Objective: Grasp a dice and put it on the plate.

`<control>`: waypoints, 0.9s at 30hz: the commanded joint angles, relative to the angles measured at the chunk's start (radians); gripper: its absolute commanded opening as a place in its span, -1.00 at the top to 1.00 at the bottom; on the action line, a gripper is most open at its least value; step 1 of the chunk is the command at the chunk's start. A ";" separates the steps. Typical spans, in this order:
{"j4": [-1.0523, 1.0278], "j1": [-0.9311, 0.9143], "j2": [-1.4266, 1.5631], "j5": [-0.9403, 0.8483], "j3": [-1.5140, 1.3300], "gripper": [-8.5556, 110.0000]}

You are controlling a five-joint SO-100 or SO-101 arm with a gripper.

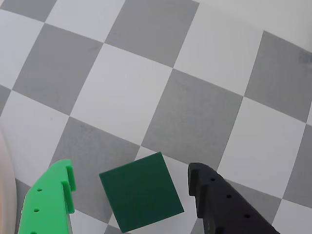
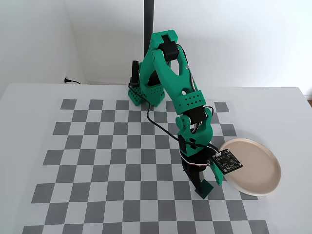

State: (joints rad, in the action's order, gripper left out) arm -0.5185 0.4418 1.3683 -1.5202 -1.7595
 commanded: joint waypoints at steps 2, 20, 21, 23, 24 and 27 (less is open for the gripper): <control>0.026 0.000 0.009 0.008 0.026 0.47; 0.071 0.000 -0.080 0.011 0.029 0.47; 0.071 0.000 -0.086 0.011 0.029 0.47; 0.072 0.000 -0.094 0.011 0.029 0.47; 0.074 0.000 -0.098 0.011 0.029 0.47; 0.075 -0.002 -0.110 0.011 0.029 0.47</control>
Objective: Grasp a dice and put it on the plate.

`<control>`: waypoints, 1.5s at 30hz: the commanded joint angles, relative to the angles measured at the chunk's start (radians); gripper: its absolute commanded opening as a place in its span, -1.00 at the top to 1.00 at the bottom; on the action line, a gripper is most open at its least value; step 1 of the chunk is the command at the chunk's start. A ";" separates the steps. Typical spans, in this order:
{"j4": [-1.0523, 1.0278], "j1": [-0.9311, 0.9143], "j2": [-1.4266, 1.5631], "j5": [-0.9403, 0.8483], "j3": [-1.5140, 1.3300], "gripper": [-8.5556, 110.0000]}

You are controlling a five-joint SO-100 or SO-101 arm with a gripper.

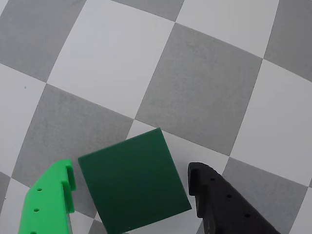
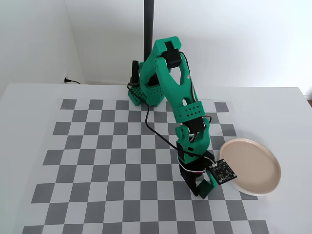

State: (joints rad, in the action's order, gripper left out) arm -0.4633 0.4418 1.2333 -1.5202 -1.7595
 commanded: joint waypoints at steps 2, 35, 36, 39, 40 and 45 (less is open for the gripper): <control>0.021 -0.003 0.017 0.011 0.028 0.47; 0.014 -0.018 0.031 0.028 0.026 0.93; 0.014 -0.020 0.035 0.029 0.026 0.93; 0.015 -0.025 0.060 0.040 0.028 0.93; 0.015 -0.028 0.072 0.043 0.028 0.93; 0.003 -0.031 0.144 0.060 0.028 0.93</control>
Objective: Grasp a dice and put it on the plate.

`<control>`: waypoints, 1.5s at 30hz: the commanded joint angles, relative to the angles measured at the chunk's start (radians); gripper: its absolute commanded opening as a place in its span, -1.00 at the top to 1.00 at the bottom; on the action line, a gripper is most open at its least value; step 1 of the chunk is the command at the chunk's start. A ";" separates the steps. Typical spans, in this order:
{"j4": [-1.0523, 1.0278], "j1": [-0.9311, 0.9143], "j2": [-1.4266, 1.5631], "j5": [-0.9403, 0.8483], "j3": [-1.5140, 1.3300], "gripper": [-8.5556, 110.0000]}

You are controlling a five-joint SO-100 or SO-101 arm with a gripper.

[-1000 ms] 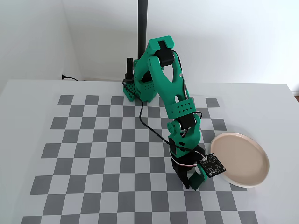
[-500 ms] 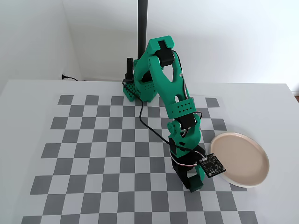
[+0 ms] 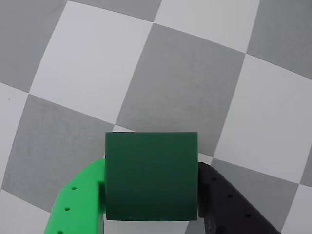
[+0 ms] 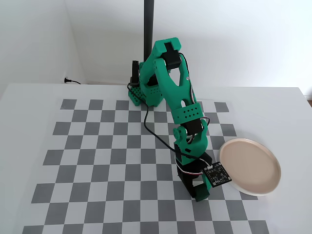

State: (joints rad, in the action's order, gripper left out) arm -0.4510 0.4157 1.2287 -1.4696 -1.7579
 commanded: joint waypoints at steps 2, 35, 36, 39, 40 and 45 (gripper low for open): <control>-0.020 -0.005 0.178 0.014 0.026 0.93; -0.357 0.284 0.380 0.009 0.230 0.93; -0.365 0.291 0.373 0.011 0.244 0.93; -0.387 0.318 0.341 0.011 0.295 0.93; -0.393 0.325 0.327 0.011 0.313 0.93; -0.434 0.367 0.252 0.017 0.413 0.93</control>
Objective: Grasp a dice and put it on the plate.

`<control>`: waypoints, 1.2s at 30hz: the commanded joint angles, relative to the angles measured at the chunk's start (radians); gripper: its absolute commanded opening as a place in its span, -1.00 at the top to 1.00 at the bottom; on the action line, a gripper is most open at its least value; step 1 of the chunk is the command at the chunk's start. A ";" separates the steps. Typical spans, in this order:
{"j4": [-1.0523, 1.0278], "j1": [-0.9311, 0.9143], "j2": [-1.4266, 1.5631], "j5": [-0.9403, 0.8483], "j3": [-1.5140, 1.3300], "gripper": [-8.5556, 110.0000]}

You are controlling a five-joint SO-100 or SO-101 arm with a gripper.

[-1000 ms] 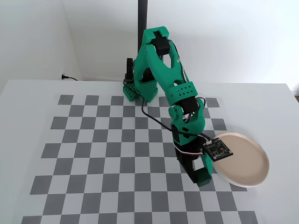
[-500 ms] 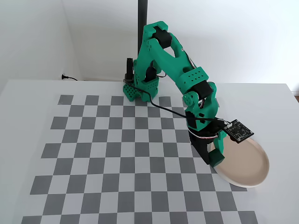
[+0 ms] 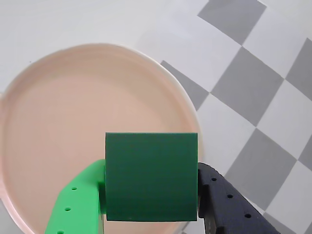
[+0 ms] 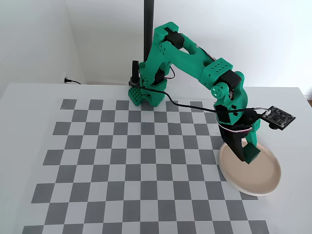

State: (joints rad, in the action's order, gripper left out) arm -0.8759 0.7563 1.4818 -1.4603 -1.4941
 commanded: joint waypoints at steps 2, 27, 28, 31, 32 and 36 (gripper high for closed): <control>-0.012 0.044 -0.034 0.008 0.179 0.93; -0.044 0.097 -0.365 0.052 0.491 0.54; -0.049 0.097 -0.365 0.052 0.491 0.54; -0.058 0.097 -0.359 0.052 0.491 0.54; -0.060 0.095 -0.354 0.052 0.491 0.54; -0.067 0.092 -0.319 0.052 0.491 0.55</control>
State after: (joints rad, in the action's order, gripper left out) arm -0.9357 0.8468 1.0753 -1.4097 -1.1014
